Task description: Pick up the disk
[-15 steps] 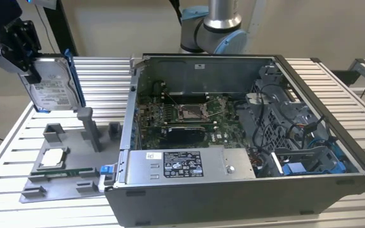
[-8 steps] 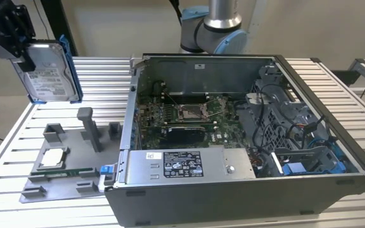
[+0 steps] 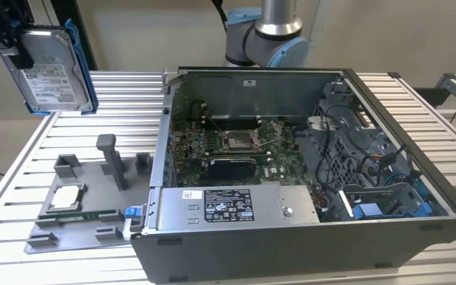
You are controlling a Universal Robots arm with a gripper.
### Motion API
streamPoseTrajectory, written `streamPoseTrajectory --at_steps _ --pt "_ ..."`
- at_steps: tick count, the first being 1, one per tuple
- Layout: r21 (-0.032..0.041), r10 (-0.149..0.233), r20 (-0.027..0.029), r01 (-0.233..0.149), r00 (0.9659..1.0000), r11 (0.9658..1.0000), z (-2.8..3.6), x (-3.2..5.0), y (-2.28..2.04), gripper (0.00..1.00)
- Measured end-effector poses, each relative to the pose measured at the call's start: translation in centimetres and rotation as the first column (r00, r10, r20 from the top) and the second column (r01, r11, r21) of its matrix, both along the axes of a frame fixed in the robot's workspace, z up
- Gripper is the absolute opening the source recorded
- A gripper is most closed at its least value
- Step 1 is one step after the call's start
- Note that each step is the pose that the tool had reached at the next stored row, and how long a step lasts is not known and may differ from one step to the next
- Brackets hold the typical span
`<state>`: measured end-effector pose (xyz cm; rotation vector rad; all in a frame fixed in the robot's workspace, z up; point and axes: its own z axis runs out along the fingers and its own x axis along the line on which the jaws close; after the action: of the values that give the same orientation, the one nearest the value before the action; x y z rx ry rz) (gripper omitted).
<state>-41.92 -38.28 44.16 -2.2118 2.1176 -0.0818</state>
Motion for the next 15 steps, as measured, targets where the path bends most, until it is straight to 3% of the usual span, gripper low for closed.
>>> streamPoseTrajectory --at_steps 12,15 --pt "0.0000 0.000 -0.0001 0.000 1.0000 1.0000 5.41 0.00 0.00 0.00" --pt "0.0001 0.000 0.0000 0.000 1.0000 1.0000 5.56 0.01 0.00 0.00"
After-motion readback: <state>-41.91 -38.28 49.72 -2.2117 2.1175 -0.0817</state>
